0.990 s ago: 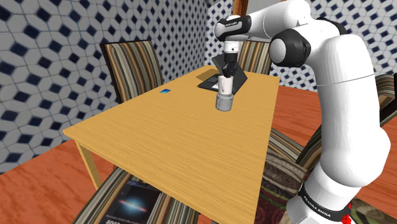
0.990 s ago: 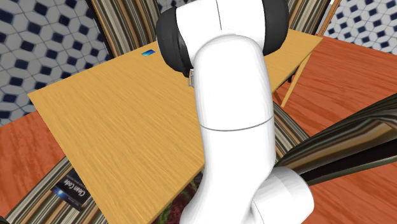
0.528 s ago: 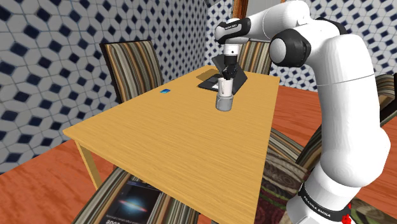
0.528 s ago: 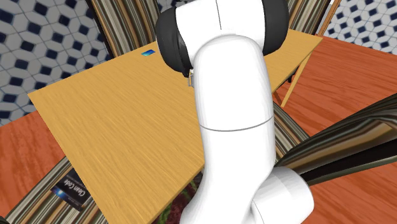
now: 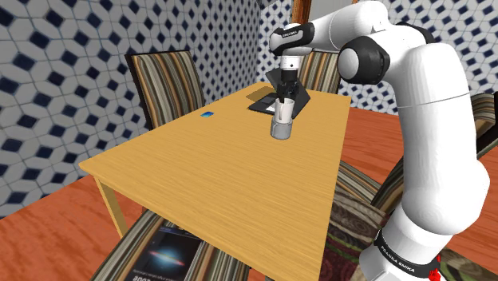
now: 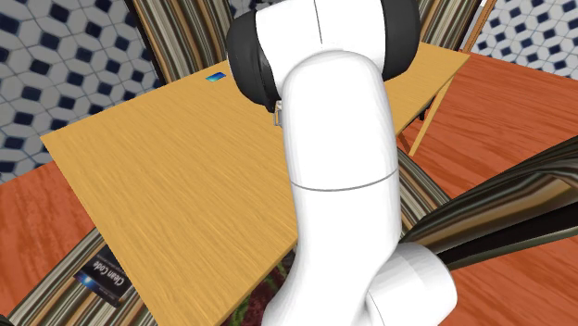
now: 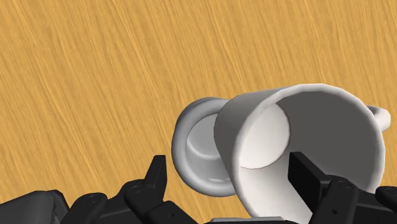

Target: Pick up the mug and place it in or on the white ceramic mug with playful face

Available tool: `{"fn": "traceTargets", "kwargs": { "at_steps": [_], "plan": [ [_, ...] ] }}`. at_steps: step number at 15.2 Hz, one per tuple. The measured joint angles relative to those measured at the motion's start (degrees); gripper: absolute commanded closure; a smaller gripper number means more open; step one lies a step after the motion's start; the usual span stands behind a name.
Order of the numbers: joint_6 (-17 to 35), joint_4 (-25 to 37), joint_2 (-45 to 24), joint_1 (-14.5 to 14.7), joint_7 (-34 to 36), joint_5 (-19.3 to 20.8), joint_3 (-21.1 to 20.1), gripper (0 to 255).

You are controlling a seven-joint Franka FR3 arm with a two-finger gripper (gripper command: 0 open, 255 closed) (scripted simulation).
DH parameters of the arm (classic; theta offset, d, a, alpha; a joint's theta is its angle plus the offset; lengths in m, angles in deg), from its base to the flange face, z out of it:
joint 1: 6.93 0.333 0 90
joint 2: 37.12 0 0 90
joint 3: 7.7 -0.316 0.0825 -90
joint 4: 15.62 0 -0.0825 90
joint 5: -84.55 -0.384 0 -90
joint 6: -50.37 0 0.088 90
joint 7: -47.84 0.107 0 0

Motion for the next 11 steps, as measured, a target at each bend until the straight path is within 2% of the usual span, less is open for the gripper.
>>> {"fn": "traceTargets", "kwargs": {
  "at_steps": [2,5,11],
  "plan": [
    [-2.43,3.14,-0.64,-0.57,0.01,-0.14,0.0,0],
    [-8.13,11.22,-2.91,-1.99,0.3,-0.75,-0.18,0],
    [-9.12,12.35,-3.14,-2.18,0.34,-0.8,-0.2,0]
  ]
}}
